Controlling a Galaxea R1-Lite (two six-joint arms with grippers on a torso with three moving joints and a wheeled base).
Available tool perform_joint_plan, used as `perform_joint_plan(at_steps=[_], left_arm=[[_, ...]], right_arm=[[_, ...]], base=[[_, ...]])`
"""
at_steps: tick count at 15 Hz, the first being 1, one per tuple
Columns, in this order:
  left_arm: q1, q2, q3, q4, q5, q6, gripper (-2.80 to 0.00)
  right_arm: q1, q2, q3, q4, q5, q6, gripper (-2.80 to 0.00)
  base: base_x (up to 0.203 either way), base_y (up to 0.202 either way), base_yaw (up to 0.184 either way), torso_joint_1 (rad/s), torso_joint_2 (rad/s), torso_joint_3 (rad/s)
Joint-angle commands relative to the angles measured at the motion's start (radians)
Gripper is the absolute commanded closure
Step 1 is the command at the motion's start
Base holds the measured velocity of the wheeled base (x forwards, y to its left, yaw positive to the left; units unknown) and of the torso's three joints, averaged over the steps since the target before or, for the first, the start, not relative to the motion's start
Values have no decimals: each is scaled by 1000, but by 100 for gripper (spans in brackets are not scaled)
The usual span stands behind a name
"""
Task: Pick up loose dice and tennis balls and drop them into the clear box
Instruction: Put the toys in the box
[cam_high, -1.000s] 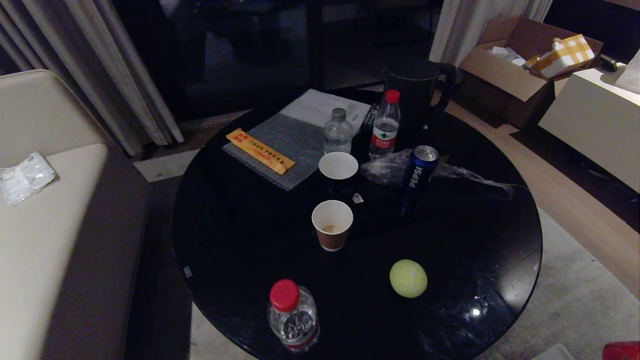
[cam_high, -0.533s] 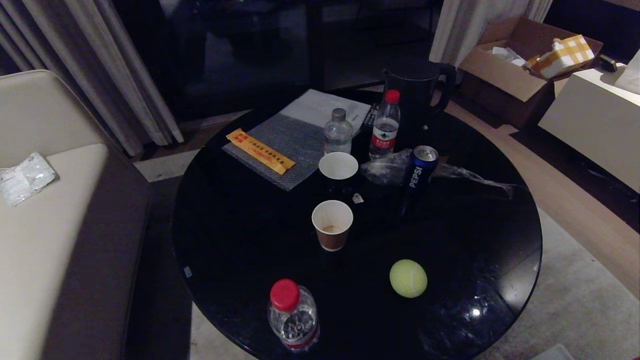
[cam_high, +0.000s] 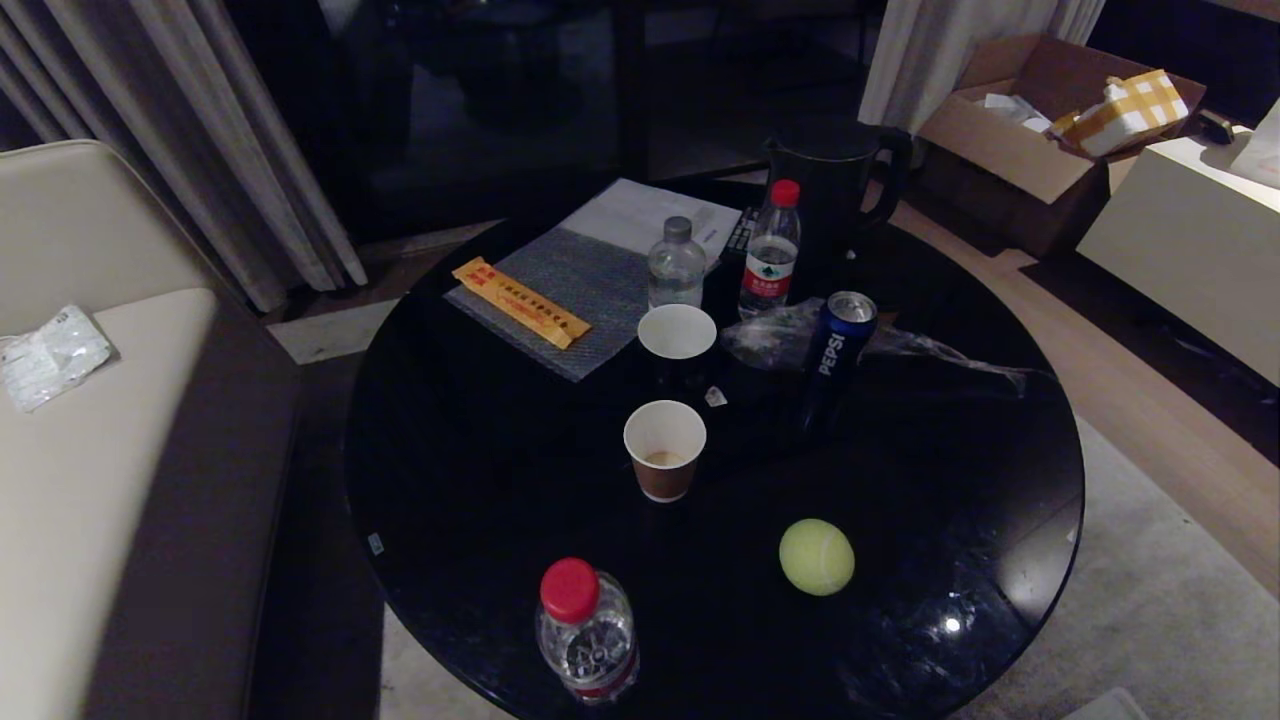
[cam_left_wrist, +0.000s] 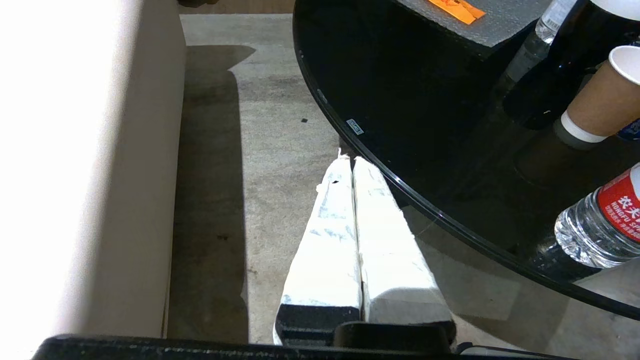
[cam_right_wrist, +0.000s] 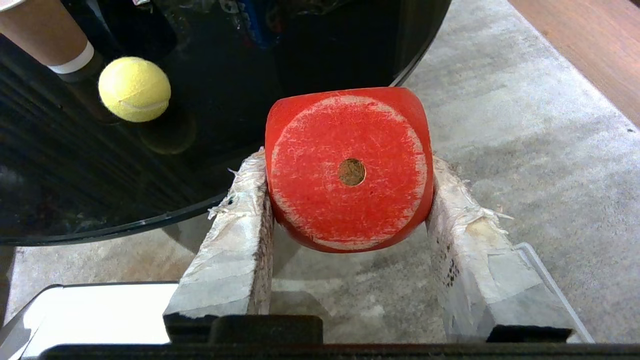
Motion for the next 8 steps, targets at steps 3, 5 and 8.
perform_joint_plan(at_steps=[3, 5, 8], left_arm=[[0, 2, 2, 1, -3, 13, 0], [0, 2, 2, 1, -3, 14, 0], [1, 2, 2, -1, -2, 6, 0]], right_arm=[[0, 2, 1, 3, 0, 1, 0], [0, 2, 0, 3, 0, 0, 0], [0, 2, 1, 3, 0, 1, 0]], base=[[0, 0, 0, 0, 0, 0], [0, 0, 0, 0, 0, 0], [-98, 0, 1, 1, 2, 7]])
